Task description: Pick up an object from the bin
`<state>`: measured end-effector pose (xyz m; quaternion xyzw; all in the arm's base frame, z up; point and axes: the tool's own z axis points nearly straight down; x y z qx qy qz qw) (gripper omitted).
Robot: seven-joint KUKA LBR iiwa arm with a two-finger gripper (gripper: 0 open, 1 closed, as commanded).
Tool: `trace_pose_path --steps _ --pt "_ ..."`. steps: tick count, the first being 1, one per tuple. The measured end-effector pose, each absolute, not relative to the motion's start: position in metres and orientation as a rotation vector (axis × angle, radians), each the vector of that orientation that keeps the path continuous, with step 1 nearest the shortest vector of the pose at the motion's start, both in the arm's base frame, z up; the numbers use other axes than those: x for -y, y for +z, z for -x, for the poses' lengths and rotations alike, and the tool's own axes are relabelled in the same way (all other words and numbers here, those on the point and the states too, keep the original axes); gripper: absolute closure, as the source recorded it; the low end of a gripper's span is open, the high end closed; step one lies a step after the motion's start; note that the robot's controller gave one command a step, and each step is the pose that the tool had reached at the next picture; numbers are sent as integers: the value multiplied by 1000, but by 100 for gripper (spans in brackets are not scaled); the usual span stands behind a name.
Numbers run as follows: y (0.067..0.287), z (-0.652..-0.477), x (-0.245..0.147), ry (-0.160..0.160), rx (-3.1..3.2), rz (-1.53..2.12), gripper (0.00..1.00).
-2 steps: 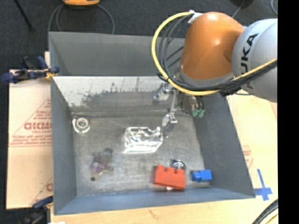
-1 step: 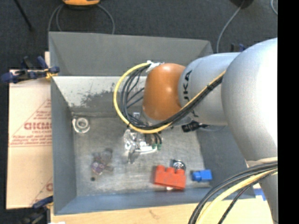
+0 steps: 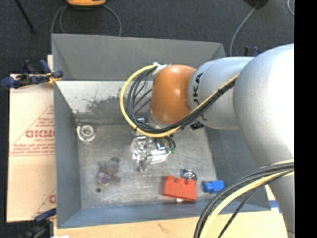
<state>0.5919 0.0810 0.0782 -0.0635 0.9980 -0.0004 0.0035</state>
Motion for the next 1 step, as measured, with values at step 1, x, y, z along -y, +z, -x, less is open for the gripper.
trace_pose_path --steps 1 --pt "80 -594 -81 1 -3122 196 100"
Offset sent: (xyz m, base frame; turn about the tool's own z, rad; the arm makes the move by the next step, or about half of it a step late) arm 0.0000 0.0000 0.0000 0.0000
